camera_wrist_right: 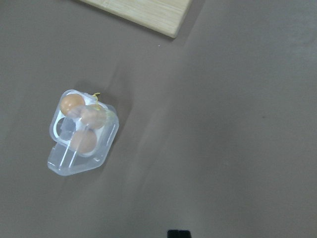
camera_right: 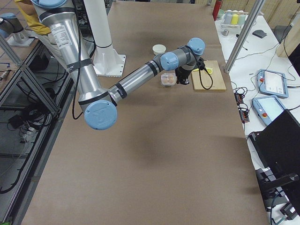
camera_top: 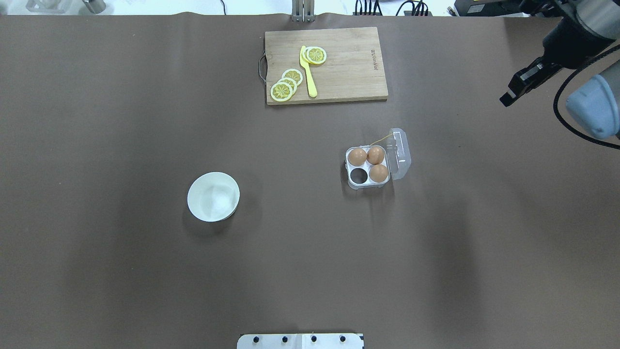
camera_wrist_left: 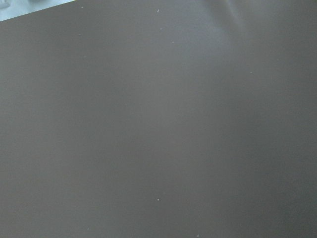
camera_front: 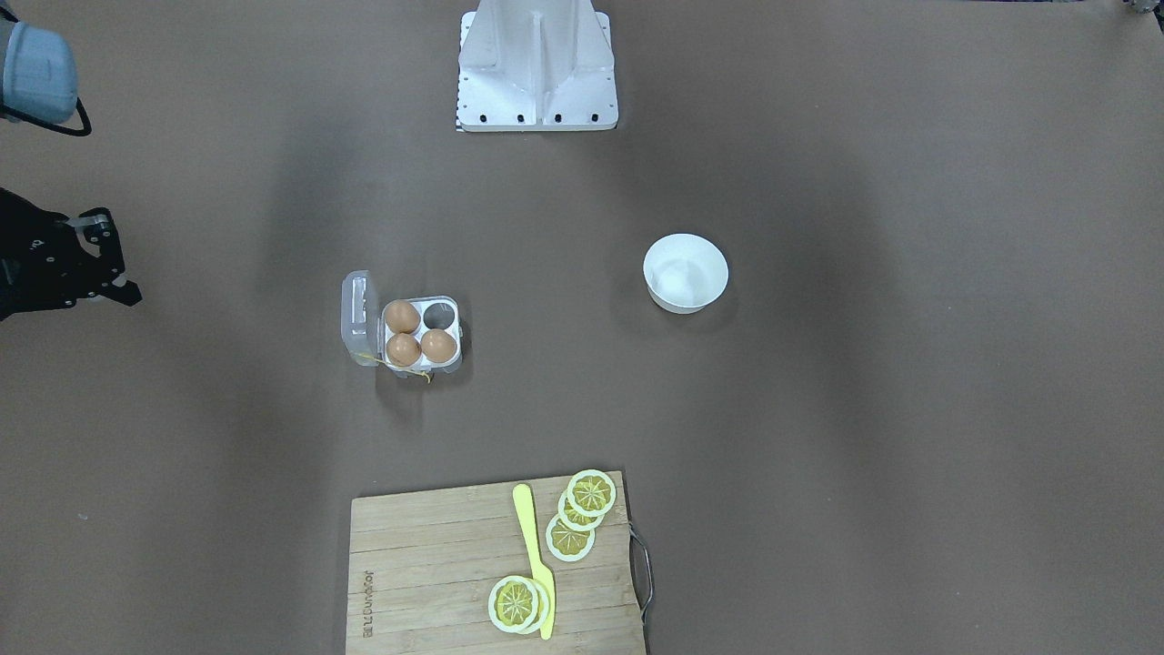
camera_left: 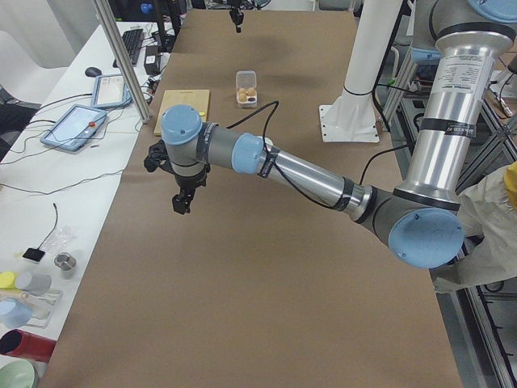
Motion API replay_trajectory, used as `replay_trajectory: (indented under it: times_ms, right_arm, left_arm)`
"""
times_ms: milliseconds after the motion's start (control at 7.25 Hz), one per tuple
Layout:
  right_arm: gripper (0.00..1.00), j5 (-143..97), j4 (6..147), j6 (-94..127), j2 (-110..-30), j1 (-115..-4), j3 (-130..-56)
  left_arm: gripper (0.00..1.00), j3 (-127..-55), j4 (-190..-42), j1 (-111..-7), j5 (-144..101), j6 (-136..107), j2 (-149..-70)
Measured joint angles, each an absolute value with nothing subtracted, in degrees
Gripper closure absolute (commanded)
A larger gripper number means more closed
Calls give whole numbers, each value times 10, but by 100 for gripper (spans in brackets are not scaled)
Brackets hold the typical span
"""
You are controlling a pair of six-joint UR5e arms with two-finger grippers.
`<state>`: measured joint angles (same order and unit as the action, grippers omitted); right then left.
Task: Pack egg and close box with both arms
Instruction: 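Move the right gripper over the open clear lid of the egg box, then push the clear lid down over the eggs with the right gripper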
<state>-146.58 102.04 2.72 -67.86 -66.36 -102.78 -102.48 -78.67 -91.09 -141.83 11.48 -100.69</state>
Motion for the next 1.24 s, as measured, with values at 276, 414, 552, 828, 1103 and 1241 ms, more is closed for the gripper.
replay_trajectory:
  times_ms: [276, 414, 552, 828, 1103, 1241]
  right_arm:
    - [100, -1508, 995, 29, -655, -638, -967]
    - [100, -1529, 973, 30, -644, -627, -932]
    - [100, -1543, 958, 33, -628, -615, -901]
    - [100, -1551, 950, 46, -594, -590, -860]
    - [100, -1550, 930, 49, -567, -569, -816]
    - [100, -1549, 908, 50, -563, -560, -791]
  left_arm:
    - [3, -1035, -768, -933, -1415, 131, -994]
    - [3, -1038, -766, -939, -1414, 133, -984]
    - [3, -1042, -766, -944, -1414, 133, -979]
    - [3, -1045, -766, -952, -1414, 134, -974]
    - [3, -1050, -765, -955, -1414, 134, -968]
    - [3, -1051, -765, -955, -1414, 134, -967]
